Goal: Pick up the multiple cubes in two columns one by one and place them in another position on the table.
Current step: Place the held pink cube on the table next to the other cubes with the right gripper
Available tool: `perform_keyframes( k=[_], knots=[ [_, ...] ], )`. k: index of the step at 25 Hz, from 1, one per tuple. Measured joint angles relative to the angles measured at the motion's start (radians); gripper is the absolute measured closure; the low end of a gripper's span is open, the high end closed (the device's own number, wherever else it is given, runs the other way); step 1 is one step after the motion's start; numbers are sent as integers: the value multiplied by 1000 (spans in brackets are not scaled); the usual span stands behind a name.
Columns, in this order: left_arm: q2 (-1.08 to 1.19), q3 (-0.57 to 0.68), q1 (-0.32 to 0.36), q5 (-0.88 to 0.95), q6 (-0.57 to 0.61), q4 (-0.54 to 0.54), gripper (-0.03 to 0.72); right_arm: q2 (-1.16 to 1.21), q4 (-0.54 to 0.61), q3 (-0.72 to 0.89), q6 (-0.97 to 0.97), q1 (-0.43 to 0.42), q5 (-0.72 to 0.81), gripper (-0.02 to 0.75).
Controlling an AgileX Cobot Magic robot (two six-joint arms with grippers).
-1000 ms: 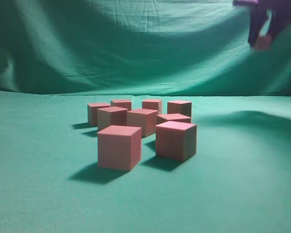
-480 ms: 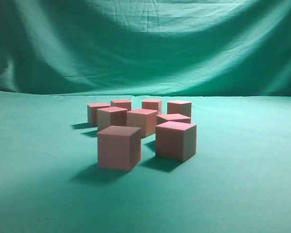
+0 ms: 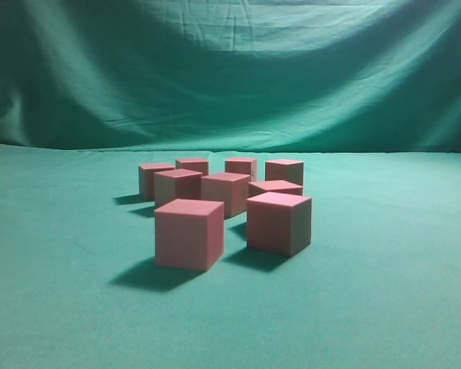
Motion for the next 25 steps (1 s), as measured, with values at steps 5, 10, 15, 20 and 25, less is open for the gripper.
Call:
perform_keyframes(
  k=[5, 10, 15, 20, 25],
  knots=[
    [0, 0, 0, 0, 0, 0, 688, 47, 6, 78, -29, 186, -107, 480],
    [0, 0, 0, 0, 0, 0, 688, 141, -4, 78, -31, 253, -141, 480],
    [0, 0, 0, 0, 0, 0, 688, 233, -56, 78, -2, 260, -151, 480],
    [0, 0, 0, 0, 0, 0, 688, 304, -212, 78, 184, 260, -196, 480],
    [0, 0, 0, 0, 0, 0, 688, 344, -329, 78, 376, 260, -265, 480]
  ],
)
